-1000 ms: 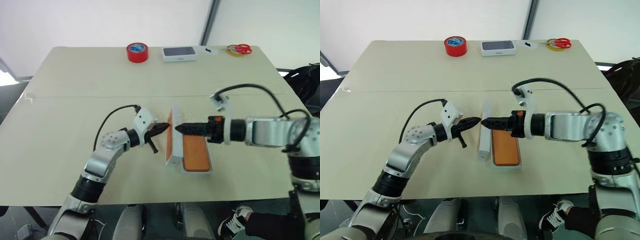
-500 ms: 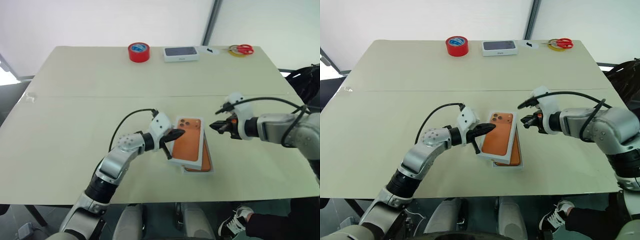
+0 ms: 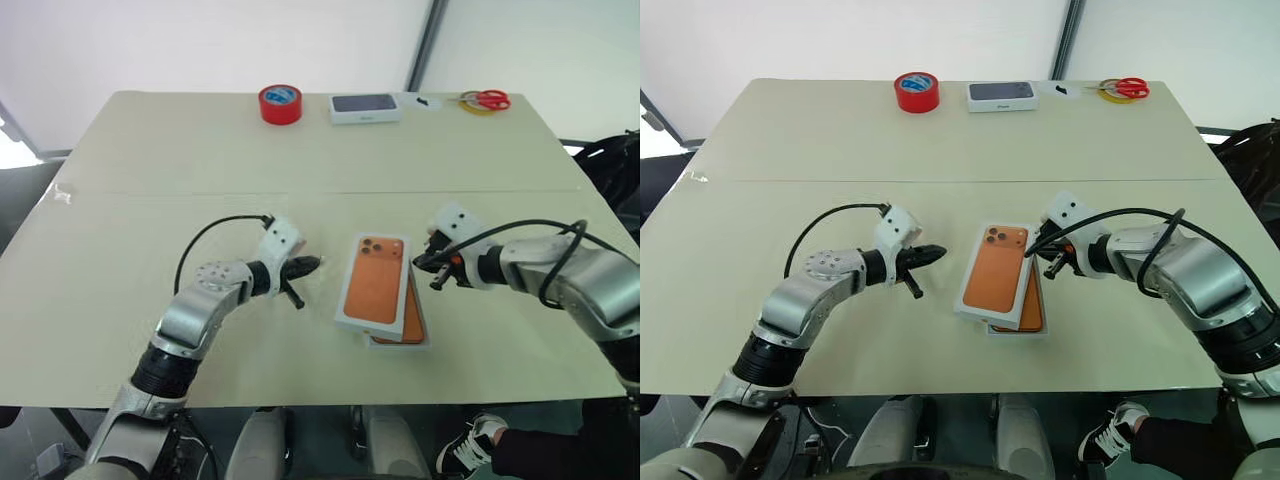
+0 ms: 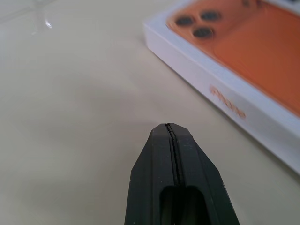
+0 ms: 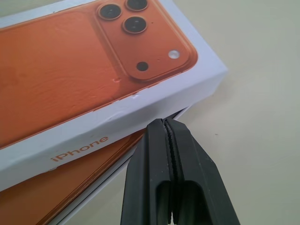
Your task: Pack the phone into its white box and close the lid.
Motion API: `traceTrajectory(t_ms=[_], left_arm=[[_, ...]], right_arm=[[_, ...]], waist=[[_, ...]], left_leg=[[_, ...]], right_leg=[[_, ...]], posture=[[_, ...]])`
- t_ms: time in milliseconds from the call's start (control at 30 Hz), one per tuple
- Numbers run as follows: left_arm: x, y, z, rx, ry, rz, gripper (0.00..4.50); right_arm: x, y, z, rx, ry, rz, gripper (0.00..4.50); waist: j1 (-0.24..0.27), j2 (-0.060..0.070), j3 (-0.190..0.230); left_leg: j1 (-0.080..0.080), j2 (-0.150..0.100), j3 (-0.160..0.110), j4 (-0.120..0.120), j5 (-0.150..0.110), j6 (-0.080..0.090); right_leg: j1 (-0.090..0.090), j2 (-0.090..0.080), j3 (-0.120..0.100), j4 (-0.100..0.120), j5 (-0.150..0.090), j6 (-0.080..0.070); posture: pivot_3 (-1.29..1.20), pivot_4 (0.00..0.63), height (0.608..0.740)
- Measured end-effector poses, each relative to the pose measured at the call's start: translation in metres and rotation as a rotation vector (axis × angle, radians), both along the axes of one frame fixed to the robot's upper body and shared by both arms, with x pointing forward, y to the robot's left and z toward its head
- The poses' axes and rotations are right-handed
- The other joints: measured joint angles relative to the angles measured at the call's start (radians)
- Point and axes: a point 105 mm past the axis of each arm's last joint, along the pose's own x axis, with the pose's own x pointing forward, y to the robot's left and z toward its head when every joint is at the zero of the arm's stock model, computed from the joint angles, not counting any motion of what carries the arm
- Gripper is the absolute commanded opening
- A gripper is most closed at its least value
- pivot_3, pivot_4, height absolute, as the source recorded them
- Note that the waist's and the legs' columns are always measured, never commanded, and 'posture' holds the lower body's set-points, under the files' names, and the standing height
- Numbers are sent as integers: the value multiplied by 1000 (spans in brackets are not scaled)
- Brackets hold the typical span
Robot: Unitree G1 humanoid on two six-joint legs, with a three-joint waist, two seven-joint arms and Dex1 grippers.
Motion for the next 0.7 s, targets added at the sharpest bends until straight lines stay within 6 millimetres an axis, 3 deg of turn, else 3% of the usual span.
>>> traceTrajectory(t_ms=[167,700], left_arm=[[-6,-24,0,-32,20,-69,0],[-16,-42,7,-29,23,-203,0]], right_arm=[[-3,3,-1,-12,3,35,43],[-24,-5,-7,-60,53,90,43]], waist=[[-1,0,0],[-1,0,0]], left_leg=[[0,0,0,0,0,0],[1,0,0,0,0,0]], right_leg=[[0,0,0,1,0,0],[0,0,0,1,0,0]], posture=[[0,150,732],[0,150,732]])
